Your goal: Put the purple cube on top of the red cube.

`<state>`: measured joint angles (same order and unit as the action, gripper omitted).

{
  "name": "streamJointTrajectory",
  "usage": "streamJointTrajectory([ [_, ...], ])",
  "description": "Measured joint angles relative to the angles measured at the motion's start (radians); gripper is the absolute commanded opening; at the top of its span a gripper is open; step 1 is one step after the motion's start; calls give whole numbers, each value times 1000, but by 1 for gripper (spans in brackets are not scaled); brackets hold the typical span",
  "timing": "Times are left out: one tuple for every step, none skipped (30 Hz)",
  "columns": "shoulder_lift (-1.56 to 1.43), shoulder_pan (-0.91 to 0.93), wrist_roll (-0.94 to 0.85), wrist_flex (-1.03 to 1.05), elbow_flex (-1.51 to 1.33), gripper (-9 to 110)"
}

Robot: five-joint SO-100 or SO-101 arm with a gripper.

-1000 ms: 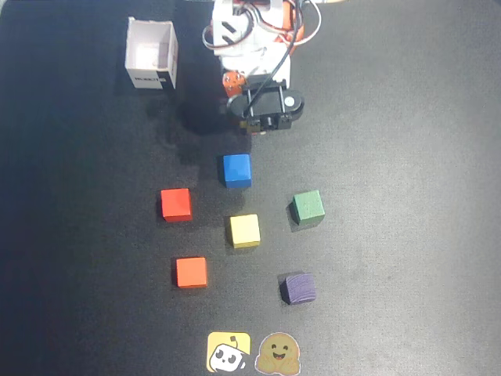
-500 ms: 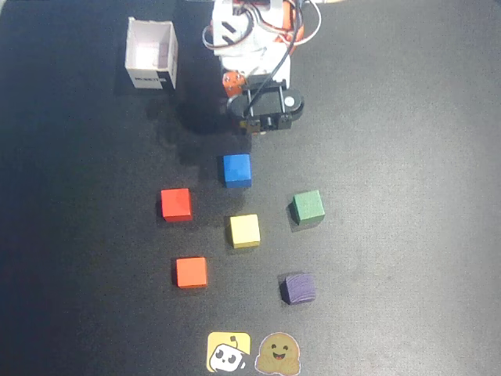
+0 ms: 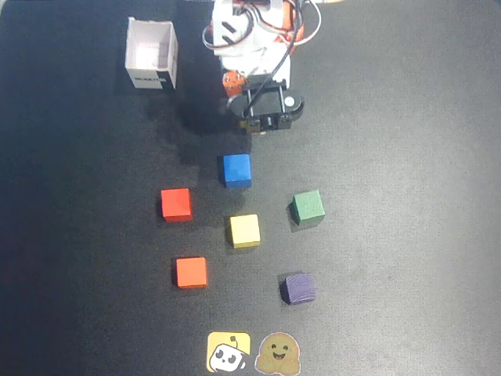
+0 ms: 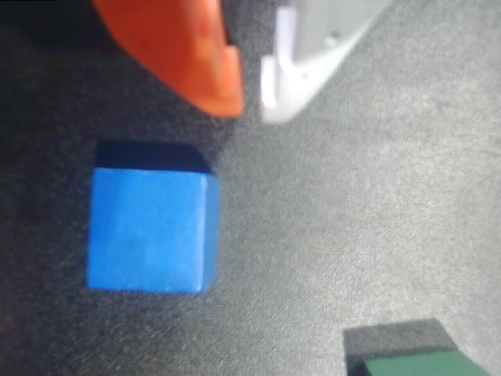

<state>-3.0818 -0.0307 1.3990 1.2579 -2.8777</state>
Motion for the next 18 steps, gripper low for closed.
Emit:
streamJointTrajectory([
  [0,0,0,0,0,0],
  [0,0,0,0,0,0],
  [0,0,0,0,0,0],
  [0,0,0,0,0,0],
  [0,0,0,0,0,0],
  [0,0,0,0,0,0],
  [0,0,0,0,0,0],
  [0,0,0,0,0,0],
  [0,0,0,0,0,0],
  [0,0,0,0,0,0],
  [0,0,0,0,0,0],
  [0,0,0,0,0,2],
  [0,0,5,0,0,8],
  [0,0,21,0,0,12],
  [0,2,32,0,0,13],
  [0,3,32,-2,0,13],
  [0,5,23,-3,0,14],
  [0,5,15,-3,0,14],
])
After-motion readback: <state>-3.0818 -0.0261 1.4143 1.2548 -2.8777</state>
